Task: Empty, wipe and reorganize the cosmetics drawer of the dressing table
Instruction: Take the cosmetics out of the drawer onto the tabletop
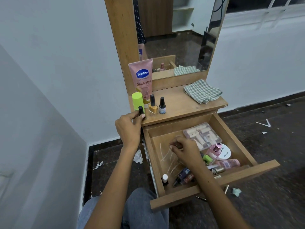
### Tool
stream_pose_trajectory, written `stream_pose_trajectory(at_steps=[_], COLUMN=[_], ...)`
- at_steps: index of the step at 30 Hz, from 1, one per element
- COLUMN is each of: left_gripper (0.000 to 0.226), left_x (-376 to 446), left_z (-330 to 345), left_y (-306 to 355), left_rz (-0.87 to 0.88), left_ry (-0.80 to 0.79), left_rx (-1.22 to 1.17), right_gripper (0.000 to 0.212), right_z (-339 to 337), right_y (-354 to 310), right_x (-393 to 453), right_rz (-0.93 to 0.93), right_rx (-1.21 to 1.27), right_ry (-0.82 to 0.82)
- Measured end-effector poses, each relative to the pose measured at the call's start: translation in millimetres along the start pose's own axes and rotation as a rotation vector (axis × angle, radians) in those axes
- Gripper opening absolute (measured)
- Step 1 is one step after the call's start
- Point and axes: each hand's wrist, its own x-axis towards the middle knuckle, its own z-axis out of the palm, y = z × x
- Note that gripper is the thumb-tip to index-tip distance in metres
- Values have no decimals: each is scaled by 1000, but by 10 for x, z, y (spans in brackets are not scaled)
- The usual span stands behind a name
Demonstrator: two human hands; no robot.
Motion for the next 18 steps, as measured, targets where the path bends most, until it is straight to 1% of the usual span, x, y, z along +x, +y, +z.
stream_pose_trajectory(at_steps=[6,10,12,14,15,16,18], left_gripper=[28,35,40,38,34,30,24], left_x=[-23,-48,-103,-223,-303,-386,-552], left_z=[47,39,16,-48,-87,-127,-205], left_y=[-15,-37,-46,-57,-66,-76,-90], left_rz=[0,-17,-5,24,66,129,251], left_ry=[27,35,74,93,67,6,-211], left_rx=[-21,-16,10,1,-8,-12,16], right_gripper=[10,10,10,10,10,10,10], right_z=[1,4,4,7,4,3,5], right_y=[10,4,6,8,9,10,12], right_x=[0,4,4,0,1,6,10], right_rz=[2,9,5,4,8,12,15], right_rx=[-5,-5,-8,-15,-22,-26,-34], right_ry=[-10,-13,-15,-17,-19,-20,-24])
